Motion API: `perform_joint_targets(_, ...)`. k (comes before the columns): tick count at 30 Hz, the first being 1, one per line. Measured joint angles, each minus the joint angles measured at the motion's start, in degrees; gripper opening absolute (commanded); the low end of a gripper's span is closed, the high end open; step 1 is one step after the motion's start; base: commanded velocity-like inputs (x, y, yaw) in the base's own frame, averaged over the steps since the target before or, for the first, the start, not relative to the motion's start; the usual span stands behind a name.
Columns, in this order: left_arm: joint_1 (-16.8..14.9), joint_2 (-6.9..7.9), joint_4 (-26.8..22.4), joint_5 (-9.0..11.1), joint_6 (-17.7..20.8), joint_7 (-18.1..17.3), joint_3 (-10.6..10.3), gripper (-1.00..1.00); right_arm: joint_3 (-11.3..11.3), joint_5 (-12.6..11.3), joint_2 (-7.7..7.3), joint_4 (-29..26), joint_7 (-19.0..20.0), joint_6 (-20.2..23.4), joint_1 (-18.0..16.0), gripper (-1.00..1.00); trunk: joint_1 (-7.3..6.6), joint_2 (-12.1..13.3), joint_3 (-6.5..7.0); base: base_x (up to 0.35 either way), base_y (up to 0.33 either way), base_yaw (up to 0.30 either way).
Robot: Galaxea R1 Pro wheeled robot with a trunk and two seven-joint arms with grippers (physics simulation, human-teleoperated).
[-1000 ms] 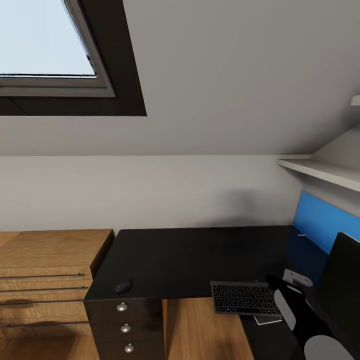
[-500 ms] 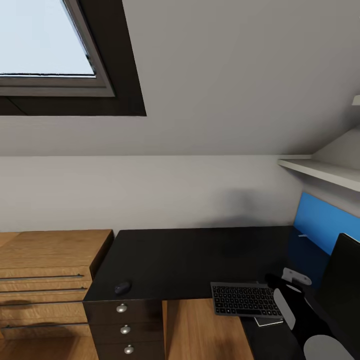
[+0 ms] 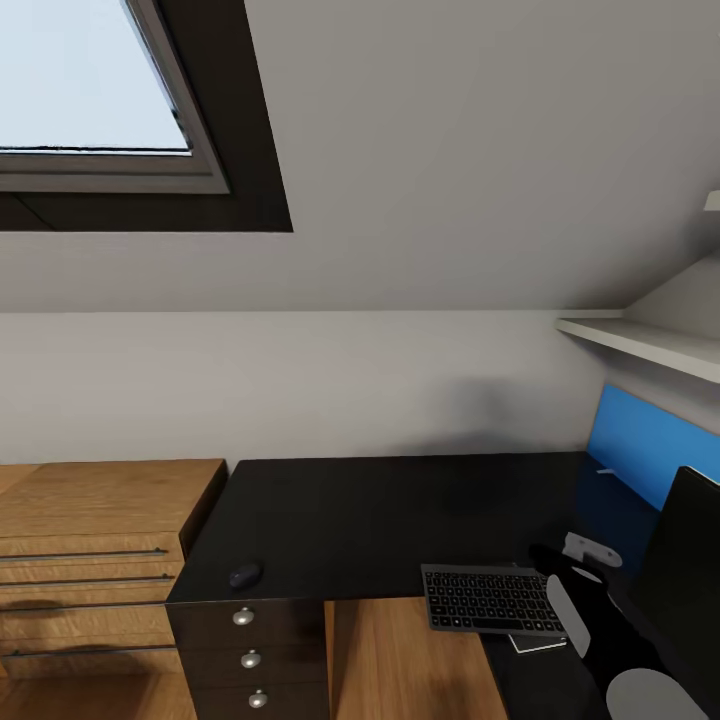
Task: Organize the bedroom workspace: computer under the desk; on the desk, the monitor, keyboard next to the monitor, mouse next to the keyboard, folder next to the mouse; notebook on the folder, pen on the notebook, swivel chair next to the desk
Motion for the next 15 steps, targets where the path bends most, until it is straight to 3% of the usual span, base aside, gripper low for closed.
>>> perform_joint_targets(15,-0.06,-0.11,-0.15,-0.02,0.02,0.01,-0.03,1.0,-0.03,0.0,-0.01,-0.01,-0.11,0.0,0.0,1.0,0.0,0.0,0.0,0.0,0.0,0.0)
